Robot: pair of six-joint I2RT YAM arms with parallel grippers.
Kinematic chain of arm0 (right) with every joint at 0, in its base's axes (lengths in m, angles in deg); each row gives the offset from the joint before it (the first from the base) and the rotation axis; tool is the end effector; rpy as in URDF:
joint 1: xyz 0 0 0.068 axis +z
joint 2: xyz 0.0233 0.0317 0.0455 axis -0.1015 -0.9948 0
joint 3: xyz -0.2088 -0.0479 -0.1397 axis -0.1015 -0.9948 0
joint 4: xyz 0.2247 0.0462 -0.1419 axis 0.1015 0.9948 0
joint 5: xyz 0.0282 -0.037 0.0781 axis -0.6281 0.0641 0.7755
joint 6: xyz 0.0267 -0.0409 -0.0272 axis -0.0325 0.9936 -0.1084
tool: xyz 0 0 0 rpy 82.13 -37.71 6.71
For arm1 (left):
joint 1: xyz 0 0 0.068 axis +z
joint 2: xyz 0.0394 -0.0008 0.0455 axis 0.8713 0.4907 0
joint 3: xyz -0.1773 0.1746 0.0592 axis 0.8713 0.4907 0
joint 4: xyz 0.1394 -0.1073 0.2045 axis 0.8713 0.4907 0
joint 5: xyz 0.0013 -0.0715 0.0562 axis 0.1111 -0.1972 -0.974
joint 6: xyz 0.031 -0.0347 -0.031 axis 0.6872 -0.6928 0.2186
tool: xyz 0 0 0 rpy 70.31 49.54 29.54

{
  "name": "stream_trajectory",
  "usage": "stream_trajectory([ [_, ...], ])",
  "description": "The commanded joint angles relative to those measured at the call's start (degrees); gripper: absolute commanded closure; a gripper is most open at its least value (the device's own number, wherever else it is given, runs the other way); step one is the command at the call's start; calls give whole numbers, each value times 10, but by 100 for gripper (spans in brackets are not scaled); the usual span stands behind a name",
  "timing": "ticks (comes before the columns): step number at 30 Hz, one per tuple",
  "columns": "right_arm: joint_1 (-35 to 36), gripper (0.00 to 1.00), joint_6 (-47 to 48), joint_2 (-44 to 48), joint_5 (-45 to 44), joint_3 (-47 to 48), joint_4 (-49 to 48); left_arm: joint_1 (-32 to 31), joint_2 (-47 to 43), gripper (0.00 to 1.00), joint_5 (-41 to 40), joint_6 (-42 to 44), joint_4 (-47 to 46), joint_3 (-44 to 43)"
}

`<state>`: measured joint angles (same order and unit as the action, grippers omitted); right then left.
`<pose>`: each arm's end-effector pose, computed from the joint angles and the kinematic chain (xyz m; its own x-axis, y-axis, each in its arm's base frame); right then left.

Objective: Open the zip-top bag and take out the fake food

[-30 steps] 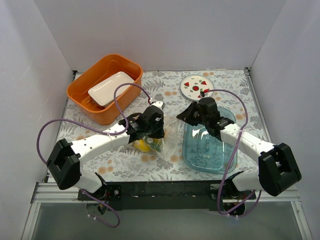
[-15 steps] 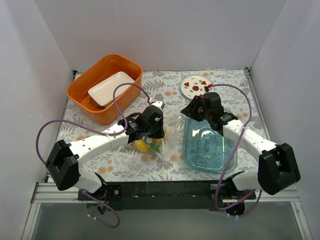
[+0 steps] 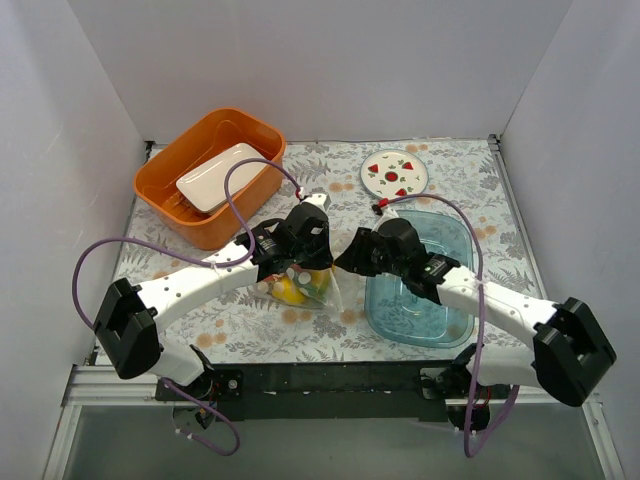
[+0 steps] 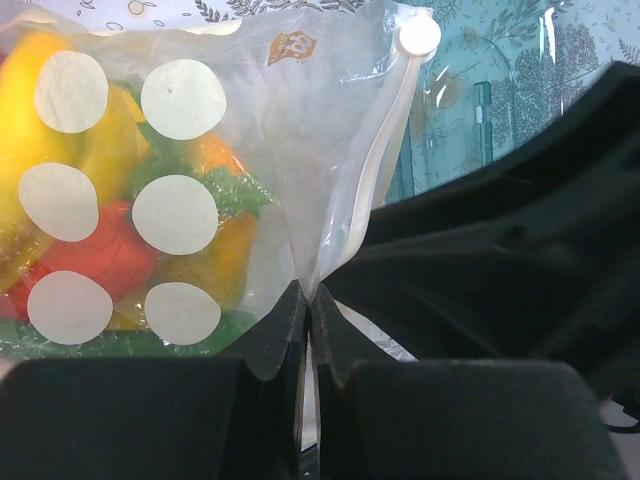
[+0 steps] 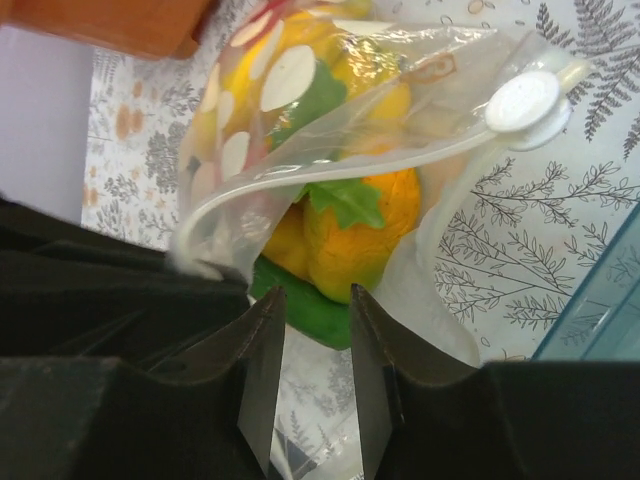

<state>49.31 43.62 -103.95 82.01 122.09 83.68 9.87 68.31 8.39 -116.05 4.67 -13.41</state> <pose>0.2069 0.1978 0.2273 -0.7325 0.2898 -0.6160 -0.2655 0.7116 0.6505 0.2087 -0.2484 0.2613 -0.8183 -0.5064 -0.2718 -0.2408 0.7314 -0.6380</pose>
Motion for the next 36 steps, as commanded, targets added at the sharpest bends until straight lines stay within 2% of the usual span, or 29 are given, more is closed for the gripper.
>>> stream_trajectory([
  [1,1,61,-10,-47,6,5,-68,1,-4,100,1,-11,-9,-26],
  [8,7,61,-2,-133,13,48,-82,1,-3,100,7,-17,-15,-31],
  [11,12,57,-3,-149,4,49,-100,1,-2,100,18,-21,-20,-33],
  [18,20,40,-2,-179,-33,50,-124,1,-5,100,31,-26,-31,-38],
  [24,31,32,7,-213,-54,67,-127,1,-10,100,37,-28,-38,-33],
  [29,42,29,6,-217,-66,48,-171,1,-17,100,58,-31,-58,-17],
  [36,46,28,4,-232,-80,33,-199,2,-36,100,40,-32,-57,5],
])
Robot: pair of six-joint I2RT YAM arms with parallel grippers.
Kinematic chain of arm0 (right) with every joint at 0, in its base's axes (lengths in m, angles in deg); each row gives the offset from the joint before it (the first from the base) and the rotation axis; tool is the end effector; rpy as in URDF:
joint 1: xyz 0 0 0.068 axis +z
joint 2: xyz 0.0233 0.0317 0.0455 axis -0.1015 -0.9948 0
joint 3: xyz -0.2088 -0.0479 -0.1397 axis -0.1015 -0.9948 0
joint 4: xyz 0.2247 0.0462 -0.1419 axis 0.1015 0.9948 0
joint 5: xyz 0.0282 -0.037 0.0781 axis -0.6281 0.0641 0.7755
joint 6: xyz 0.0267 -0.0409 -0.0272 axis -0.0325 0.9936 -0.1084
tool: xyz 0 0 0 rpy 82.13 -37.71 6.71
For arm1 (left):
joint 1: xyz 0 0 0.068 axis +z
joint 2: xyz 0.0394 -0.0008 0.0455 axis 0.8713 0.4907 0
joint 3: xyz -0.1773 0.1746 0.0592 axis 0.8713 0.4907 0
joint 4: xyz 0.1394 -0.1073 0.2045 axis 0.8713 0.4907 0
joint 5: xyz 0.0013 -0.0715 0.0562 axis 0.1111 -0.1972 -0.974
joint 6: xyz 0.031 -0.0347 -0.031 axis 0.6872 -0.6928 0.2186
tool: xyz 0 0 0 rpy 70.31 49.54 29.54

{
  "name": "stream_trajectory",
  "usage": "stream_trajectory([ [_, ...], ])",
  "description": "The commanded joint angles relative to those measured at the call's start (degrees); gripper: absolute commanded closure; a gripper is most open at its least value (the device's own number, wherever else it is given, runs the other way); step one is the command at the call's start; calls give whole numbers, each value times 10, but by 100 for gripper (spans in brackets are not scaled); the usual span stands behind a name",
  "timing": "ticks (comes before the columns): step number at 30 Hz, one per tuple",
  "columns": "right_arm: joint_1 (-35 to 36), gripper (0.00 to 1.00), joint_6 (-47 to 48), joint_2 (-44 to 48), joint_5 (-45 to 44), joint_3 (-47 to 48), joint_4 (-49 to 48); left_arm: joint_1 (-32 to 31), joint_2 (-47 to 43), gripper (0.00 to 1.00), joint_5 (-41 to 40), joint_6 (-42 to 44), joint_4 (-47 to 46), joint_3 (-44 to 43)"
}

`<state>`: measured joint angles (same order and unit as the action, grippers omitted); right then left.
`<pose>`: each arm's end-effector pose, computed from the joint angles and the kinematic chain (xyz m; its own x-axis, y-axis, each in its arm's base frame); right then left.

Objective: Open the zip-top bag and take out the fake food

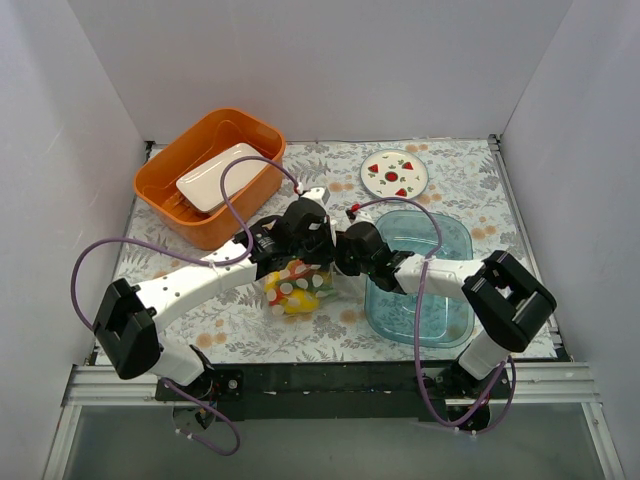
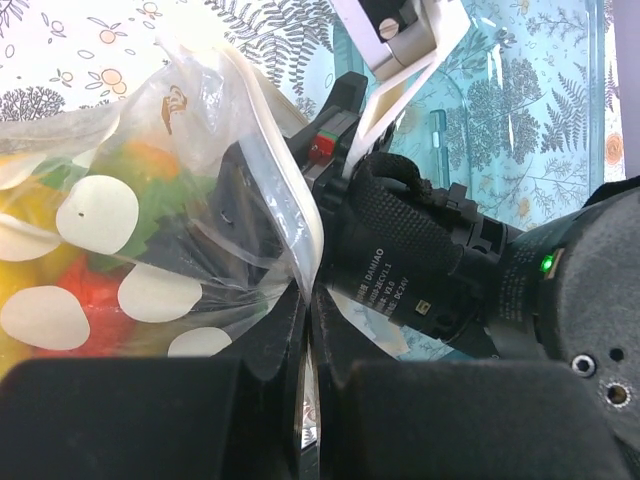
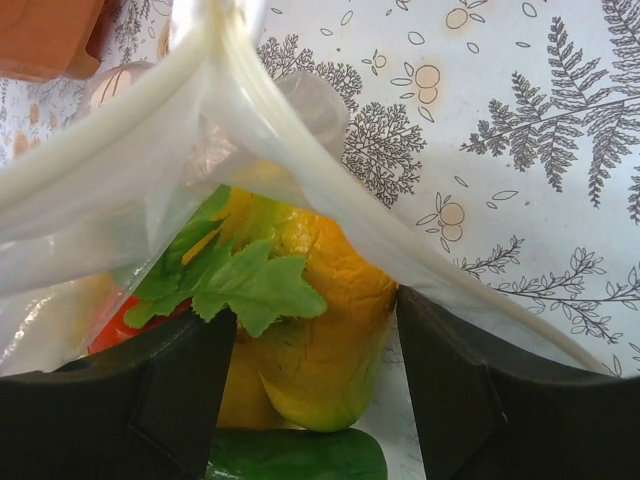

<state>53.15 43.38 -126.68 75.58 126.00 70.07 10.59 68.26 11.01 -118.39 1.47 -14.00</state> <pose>0.2341 0.2493 0.1562 -0.7406 0.2522 -0.6228 -0.2236 0.7816 0.5824 0.2139 -0.2510 0.2694 -0.8144 -0.5365 -0.2214 -0.2480 0.6666 -0.7029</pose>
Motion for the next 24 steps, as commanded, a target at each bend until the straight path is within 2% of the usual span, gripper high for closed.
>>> stream_trajectory([
  [1,7,28,7,-5,-14,-8,-66,-6,-38,100,10,-10,-25,14],
  [5,7,42,9,4,-17,-13,-67,-5,-61,100,-14,-14,-19,31],
  [6,8,54,9,8,-18,-17,-67,-3,-65,100,-23,-15,-18,39],
  [7,9,57,10,20,-20,-19,-66,-3,-68,100,-26,-16,-15,43],
  [14,22,62,26,67,-48,-12,-5,15,-77,100,-46,-17,-12,60],
  [24,28,66,48,130,-74,-5,76,39,-86,100,-50,-13,-14,66],
])
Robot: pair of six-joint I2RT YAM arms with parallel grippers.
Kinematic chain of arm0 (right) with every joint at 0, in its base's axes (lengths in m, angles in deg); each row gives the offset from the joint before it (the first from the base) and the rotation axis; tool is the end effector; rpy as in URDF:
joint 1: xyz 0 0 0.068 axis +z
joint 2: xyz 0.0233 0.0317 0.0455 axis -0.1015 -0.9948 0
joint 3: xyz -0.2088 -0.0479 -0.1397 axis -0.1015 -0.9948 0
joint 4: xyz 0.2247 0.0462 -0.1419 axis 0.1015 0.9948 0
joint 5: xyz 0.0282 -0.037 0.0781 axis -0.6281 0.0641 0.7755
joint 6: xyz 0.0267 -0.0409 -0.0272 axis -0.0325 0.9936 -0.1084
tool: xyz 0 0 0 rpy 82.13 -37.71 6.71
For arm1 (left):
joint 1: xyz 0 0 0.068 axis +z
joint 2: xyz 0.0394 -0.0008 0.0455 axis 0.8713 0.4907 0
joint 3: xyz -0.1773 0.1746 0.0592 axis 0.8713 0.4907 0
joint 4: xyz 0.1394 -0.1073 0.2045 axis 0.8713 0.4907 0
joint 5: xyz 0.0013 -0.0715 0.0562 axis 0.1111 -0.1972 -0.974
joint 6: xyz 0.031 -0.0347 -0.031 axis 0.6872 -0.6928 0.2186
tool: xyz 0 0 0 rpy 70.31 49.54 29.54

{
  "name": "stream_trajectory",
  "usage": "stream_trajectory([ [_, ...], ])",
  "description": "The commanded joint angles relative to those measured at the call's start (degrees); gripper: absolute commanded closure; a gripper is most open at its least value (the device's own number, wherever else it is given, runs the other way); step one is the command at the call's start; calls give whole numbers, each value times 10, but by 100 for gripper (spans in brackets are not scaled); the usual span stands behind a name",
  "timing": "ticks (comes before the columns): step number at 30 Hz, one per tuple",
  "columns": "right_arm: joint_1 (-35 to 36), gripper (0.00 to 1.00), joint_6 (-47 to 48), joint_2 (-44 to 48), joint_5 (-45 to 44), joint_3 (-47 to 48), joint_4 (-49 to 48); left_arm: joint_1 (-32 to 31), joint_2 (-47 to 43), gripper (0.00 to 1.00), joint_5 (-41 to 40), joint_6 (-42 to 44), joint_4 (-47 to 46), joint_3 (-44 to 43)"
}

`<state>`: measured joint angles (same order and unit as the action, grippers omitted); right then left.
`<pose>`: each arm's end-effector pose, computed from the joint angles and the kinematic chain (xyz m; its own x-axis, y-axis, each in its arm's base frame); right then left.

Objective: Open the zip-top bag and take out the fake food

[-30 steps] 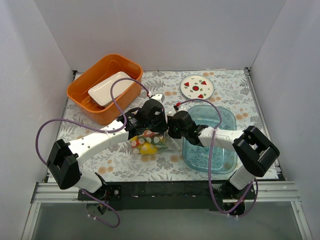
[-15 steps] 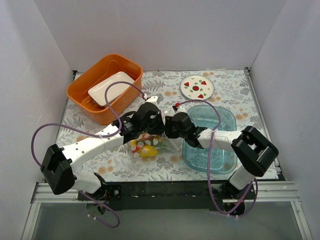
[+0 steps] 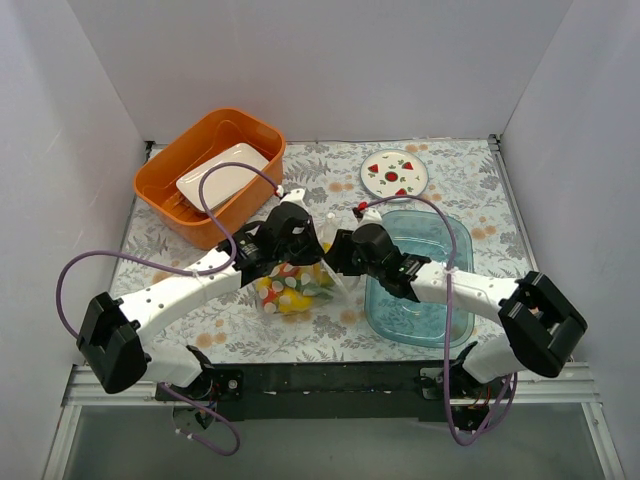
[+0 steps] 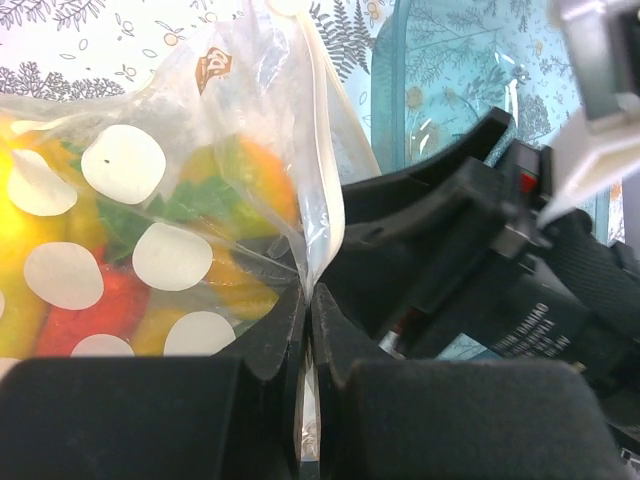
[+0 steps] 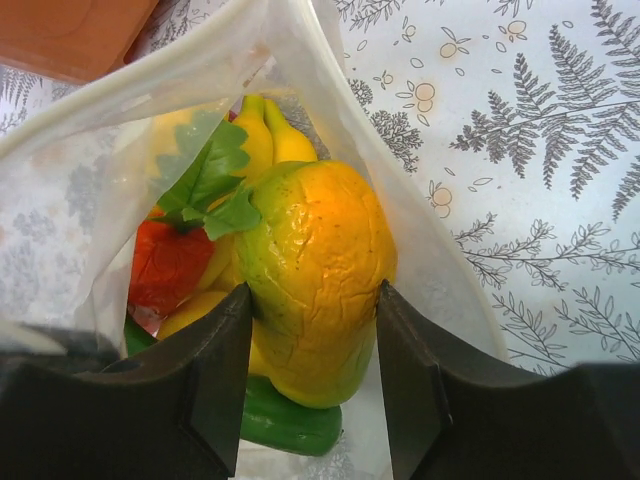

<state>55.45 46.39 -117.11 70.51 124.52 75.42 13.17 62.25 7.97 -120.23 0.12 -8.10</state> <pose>0.2132 0.2407 0.1912 -0.6757 0.2405 -0.6968 -0.2686 0.8000 0.5366 0.2105 -0.2223 0.2673 -0.7467 -0.6223 -0.2350 -0.2970 0.6279 -0.7194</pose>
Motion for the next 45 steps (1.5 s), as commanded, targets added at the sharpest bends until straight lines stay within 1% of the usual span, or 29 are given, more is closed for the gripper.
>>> stream_trajectory([
  [1,5,66,20,49,-24,7,23,14,-26,100,-19,7,-1,7],
  [13,5,68,35,122,-57,8,60,22,-33,100,-5,8,-2,13],
  [18,5,68,41,157,-99,11,95,22,-30,100,17,14,-13,9],
  [26,-1,68,39,261,-187,18,233,22,-23,100,41,20,-19,12],
  [27,-10,67,38,287,-195,16,247,22,-24,100,46,20,-22,14],
  [31,-50,65,37,346,-220,-6,306,22,-28,100,58,20,-29,15],
  [34,-94,63,44,376,-201,-39,321,22,-32,100,69,23,-33,15],
  [35,-107,61,46,380,-192,-48,322,22,-34,100,69,24,-36,16],
  [36,-133,60,49,388,-184,-66,319,22,-36,100,89,27,-38,18],
  [40,-179,54,65,391,-143,-99,305,21,-39,100,118,31,-41,19],
  [43,-190,43,68,391,-129,-114,294,21,-48,100,127,30,-43,23],
  [44,-190,36,70,389,-125,-115,293,20,-50,100,127,32,-44,26],
  [45,-190,33,73,384,-123,-115,293,20,-51,100,127,32,-44,26],
])
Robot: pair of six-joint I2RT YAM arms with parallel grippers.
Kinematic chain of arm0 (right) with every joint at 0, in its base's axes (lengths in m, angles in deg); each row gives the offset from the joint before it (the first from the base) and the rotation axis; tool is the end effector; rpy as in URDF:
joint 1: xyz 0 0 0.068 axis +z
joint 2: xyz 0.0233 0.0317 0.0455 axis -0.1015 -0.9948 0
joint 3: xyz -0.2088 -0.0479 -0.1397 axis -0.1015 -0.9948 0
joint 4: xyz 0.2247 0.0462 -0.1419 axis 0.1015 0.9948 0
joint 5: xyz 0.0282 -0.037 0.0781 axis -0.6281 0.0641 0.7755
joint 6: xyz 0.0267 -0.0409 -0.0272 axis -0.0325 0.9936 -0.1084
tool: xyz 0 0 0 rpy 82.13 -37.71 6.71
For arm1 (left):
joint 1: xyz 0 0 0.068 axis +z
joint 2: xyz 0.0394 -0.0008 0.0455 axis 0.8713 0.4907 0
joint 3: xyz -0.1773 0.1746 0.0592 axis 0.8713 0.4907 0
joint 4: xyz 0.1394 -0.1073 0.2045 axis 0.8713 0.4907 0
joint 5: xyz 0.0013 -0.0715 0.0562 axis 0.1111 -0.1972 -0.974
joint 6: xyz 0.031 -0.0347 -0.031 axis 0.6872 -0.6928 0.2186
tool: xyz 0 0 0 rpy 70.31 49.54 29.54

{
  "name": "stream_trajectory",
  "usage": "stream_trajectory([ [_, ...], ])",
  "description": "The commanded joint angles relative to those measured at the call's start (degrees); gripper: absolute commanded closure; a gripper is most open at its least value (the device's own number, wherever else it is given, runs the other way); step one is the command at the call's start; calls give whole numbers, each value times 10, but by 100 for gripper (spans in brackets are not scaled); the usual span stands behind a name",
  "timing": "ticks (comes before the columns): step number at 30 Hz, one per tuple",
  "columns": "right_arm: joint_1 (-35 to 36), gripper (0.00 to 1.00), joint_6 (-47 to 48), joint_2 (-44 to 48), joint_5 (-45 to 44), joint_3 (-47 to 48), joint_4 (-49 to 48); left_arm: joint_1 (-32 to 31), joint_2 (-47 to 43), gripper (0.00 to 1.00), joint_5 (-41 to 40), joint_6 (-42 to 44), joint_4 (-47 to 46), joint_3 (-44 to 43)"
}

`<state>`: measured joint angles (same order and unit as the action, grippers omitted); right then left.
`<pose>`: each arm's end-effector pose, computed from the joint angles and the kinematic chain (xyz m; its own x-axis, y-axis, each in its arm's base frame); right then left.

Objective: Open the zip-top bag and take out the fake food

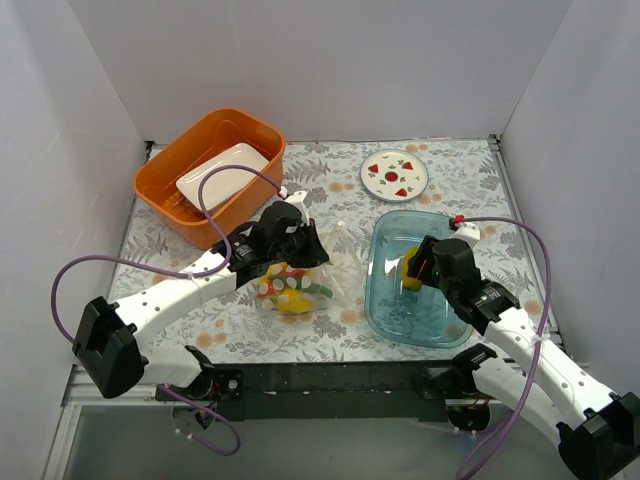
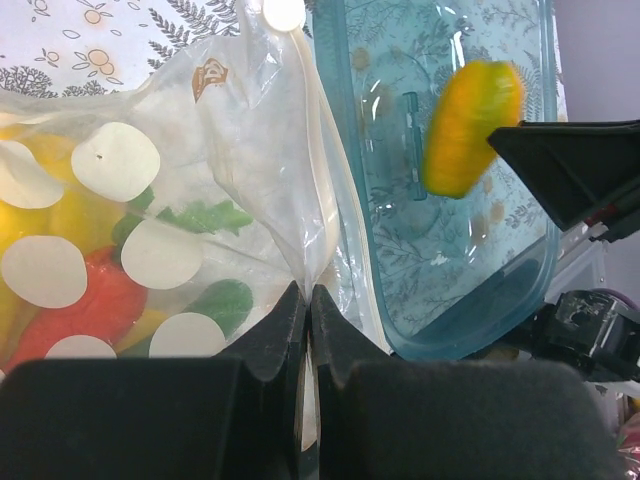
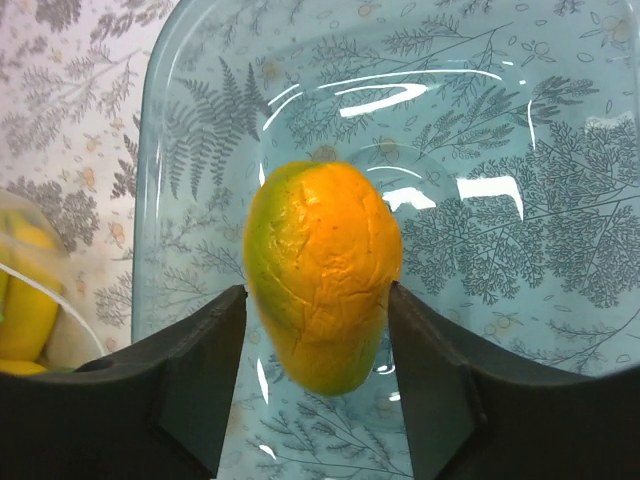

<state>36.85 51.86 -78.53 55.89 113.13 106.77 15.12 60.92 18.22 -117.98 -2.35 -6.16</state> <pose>0.1753 0.0868 0.2325 -0.4775 0.3589 -0.8020 0.1444 0.9324 0.3313 0.2109 -0.2176 0.2657 -0.8289 -0.5373 -0.1556 -0.2482 0.6026 -0.7585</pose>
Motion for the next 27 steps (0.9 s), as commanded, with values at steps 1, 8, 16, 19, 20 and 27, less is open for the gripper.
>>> stream_trajectory([
  [1,-4,30,21,-6,33,0,-21,1,-40,100,23,11,-18,8],
  [8,9,26,107,-32,120,86,-1,1,-51,100,28,13,-14,2],
  [16,138,40,216,-69,207,115,-120,1,-57,100,35,22,1,-22],
  [19,149,46,245,-115,276,105,-182,1,-60,100,35,24,7,-27],
  [20,149,49,253,-124,293,99,-198,1,-61,100,35,24,9,-28],
  [27,149,44,305,-199,427,74,-316,1,-69,100,57,23,2,-31],
])
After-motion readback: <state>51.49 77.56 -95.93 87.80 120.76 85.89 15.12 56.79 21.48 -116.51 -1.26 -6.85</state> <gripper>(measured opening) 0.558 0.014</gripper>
